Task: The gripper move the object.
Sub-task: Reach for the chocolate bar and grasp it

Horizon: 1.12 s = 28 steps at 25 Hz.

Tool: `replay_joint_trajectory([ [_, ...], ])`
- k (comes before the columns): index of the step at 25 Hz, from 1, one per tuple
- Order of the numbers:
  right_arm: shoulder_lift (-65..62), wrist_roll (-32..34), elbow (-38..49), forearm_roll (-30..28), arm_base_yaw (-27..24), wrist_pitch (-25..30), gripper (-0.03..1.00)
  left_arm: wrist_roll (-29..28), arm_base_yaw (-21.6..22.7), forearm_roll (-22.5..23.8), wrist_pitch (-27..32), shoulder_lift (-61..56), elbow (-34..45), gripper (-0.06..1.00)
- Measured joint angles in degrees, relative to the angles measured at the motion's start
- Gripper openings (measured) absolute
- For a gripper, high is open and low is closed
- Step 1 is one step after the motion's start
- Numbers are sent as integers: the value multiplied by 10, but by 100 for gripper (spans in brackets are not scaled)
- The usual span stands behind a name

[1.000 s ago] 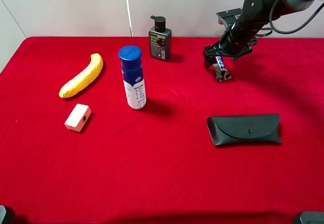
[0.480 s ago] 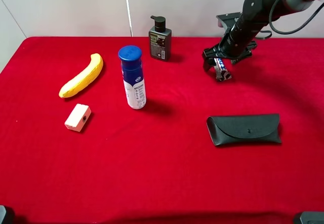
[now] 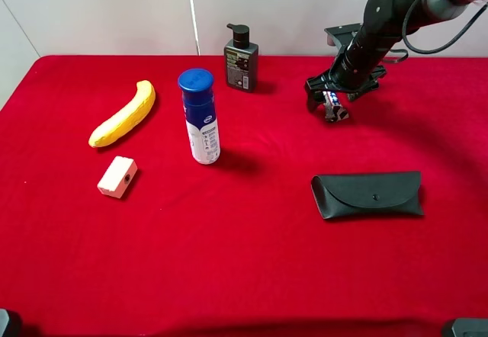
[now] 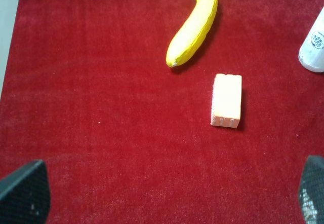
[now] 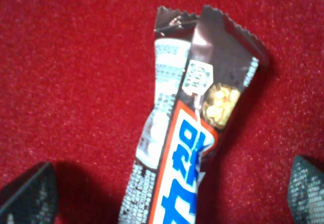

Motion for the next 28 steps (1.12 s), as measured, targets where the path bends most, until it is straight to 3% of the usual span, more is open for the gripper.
replay_joint_trajectory([
  [12, -5, 0, -1, 6, -2, -6, 50, 0, 0, 0, 0, 0, 0, 97],
  [16, -12, 0, 0, 8, -2, -9, 36, 0, 0, 0, 0, 0, 0, 97],
  [23, -24, 0, 0, 8, -2, -13, -2, 0, 0, 0, 0, 0, 0, 97],
  [28, -24, -5, 1, 8, -2, -15, -3, 0, 0, 0, 0, 0, 0, 97],
])
